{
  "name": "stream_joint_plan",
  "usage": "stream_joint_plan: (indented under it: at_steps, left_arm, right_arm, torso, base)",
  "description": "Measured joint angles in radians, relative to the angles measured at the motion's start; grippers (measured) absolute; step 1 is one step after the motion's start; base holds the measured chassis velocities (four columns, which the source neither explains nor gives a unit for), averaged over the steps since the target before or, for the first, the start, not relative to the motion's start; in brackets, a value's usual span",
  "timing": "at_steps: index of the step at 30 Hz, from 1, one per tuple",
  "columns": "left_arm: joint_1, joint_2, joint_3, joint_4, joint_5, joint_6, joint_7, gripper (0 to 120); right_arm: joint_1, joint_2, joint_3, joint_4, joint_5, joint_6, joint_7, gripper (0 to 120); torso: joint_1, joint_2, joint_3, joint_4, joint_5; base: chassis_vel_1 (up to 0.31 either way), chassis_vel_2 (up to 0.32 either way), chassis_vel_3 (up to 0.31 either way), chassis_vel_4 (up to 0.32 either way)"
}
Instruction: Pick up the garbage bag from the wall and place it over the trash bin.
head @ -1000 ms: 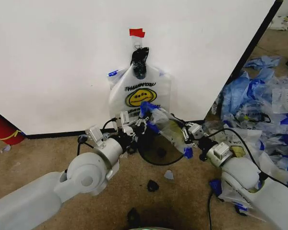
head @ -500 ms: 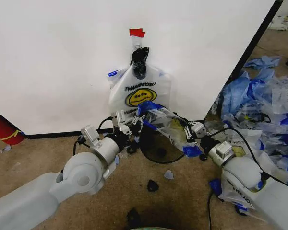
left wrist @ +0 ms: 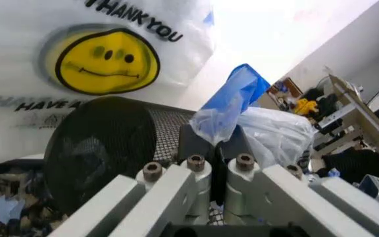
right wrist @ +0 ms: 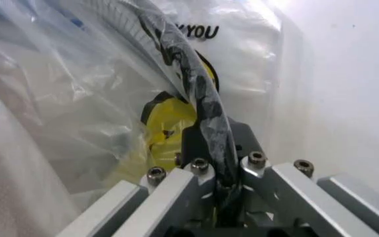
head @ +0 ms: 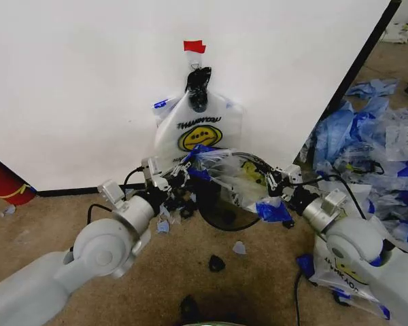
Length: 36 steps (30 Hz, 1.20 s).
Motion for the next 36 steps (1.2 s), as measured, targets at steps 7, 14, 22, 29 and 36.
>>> stream_joint_plan:
  at_steps: [7,14,22,29,36]
  left_arm:
    - [0.017,-0.007,-0.013,0.005,-0.001,-0.008,0.008,0]
    - [0.069,-0.011,-0.054,0.004,-0.004,-0.012,0.03,0]
    - [0.074,-0.028,-0.053,0.012,-0.001,-0.014,0.036,0]
    - [0.08,-0.051,-0.049,0.03,0.007,-0.018,0.04,0]
    - [0.089,-0.052,-0.052,0.037,0.001,-0.034,0.055,5]
  right_arm:
    - [0.005,-0.004,0.001,0.007,0.091,-0.005,-0.024,0]
    - [0.031,-0.029,0.011,-0.003,0.172,-0.003,-0.086,0]
    - [0.038,-0.035,0.022,-0.005,0.209,-0.007,-0.077,0]
    - [0.051,-0.04,0.024,0.009,0.249,-0.024,-0.054,0]
    - [0.052,-0.037,0.02,0.007,0.237,-0.029,-0.034,0]
  torso:
    - [0.0,0.0,0.0,0.0001,0.0]
    - [0.0,0.0,0.0,0.0005,0.0]
    - [0.0,0.0,0.0,0.0001,0.0]
    - [0.0,0.0,0.0,0.0002,-0.0001]
    - [0.0,0.0,0.0,0.0001,-0.0002]
  base:
    - [0.0,0.0,0.0,0.0]
    - [0.0,0.0,0.0,0.0]
    - [0.0,0.0,0.0,0.0]
    - [0.0,0.0,0.0,0.0]
    - [0.0,0.0,0.0,0.0]
